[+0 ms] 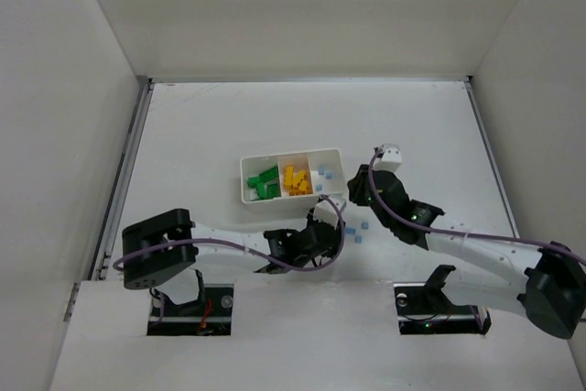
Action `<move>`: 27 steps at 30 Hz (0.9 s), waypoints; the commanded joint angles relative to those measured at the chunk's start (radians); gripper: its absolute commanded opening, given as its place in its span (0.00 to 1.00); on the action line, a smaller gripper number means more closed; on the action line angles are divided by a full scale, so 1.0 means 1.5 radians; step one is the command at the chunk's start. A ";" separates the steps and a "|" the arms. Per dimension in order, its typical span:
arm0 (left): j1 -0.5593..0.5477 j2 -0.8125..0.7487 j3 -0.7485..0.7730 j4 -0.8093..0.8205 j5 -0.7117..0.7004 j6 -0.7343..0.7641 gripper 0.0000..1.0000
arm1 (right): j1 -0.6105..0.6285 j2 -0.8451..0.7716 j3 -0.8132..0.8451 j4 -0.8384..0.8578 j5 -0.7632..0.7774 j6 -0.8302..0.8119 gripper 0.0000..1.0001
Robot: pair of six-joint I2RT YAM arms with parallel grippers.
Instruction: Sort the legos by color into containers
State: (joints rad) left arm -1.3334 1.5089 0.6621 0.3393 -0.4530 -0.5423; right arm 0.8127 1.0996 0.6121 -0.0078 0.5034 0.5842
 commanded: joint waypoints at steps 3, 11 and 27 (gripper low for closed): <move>-0.004 0.049 0.058 0.044 0.005 0.022 0.40 | -0.001 -0.060 -0.080 -0.026 0.029 0.090 0.34; 0.004 0.112 0.094 0.040 0.000 0.041 0.39 | -0.001 -0.110 -0.129 -0.088 0.042 0.145 0.42; 0.021 0.172 0.113 0.036 -0.020 0.044 0.18 | 0.008 -0.065 -0.134 -0.089 0.038 0.179 0.41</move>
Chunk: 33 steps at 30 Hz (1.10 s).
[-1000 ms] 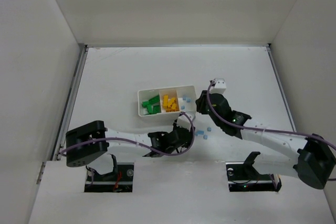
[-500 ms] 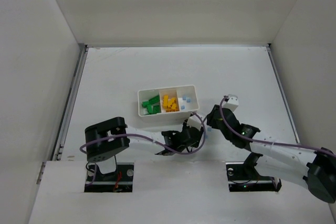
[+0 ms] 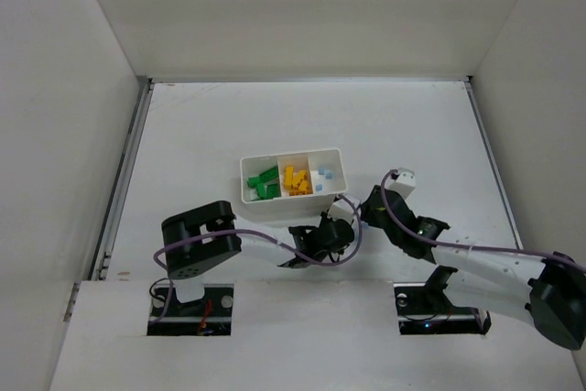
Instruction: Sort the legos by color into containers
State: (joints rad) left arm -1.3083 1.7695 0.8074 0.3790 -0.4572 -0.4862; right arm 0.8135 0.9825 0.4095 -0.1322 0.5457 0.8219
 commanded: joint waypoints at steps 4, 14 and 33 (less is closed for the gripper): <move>0.005 -0.036 -0.005 0.009 -0.031 0.006 0.15 | 0.024 0.047 0.004 -0.021 0.010 0.049 0.41; 0.068 -0.235 -0.041 -0.018 -0.018 0.009 0.15 | 0.046 0.105 0.054 -0.121 0.031 0.130 0.38; 0.262 -0.114 0.104 -0.025 0.085 0.006 0.18 | 0.059 0.177 0.097 -0.147 0.035 0.149 0.34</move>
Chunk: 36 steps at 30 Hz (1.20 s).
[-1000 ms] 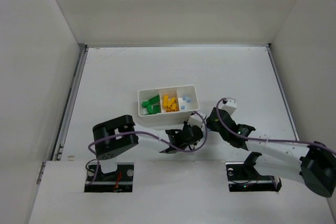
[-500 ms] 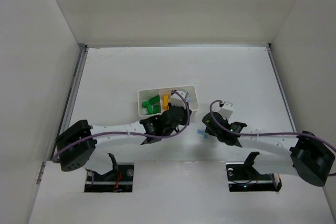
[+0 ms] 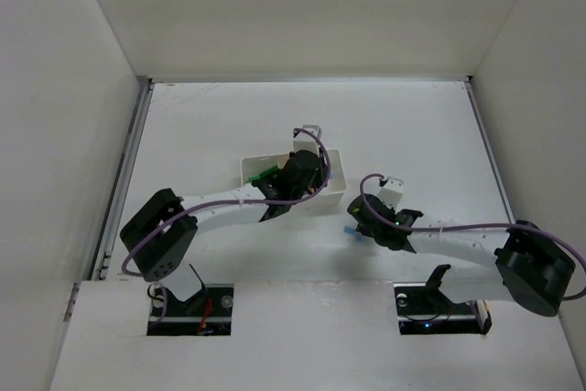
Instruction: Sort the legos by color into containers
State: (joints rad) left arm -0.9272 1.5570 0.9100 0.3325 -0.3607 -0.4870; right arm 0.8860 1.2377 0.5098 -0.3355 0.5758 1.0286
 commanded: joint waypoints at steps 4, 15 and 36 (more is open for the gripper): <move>0.011 0.060 0.049 0.006 0.015 0.007 0.25 | 0.012 0.014 0.033 -0.014 0.017 0.009 0.31; -0.008 -0.038 -0.015 0.006 0.000 0.006 0.43 | 0.026 -0.031 0.035 -0.034 0.053 -0.005 0.21; -0.100 -0.302 -0.258 -0.043 -0.111 -0.104 0.43 | -0.049 0.056 0.280 0.202 -0.084 -0.297 0.42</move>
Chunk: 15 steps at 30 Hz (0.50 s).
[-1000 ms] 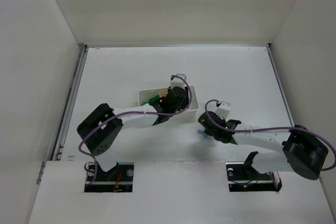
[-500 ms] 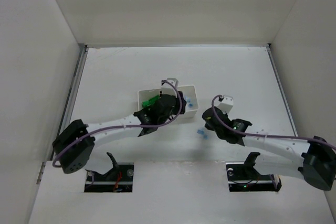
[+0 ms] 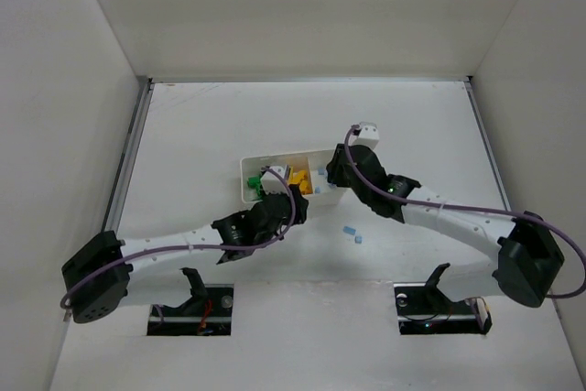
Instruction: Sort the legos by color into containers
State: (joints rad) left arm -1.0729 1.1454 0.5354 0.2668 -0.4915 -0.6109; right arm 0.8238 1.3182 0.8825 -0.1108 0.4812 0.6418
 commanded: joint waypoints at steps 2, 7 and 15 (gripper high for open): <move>0.002 -0.038 -0.012 -0.003 -0.024 -0.022 0.43 | -0.008 -0.016 0.017 0.053 -0.016 -0.043 0.49; 0.017 -0.064 -0.012 -0.014 -0.016 -0.011 0.43 | -0.001 -0.121 -0.094 0.027 -0.025 -0.054 0.43; 0.045 -0.076 -0.001 -0.013 0.013 0.010 0.43 | 0.046 -0.163 -0.208 -0.103 -0.103 -0.014 0.49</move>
State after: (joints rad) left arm -1.0172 1.0523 0.5224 0.2409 -0.4858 -0.6182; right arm 0.8700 1.0748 0.5922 -0.1902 0.3775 0.5964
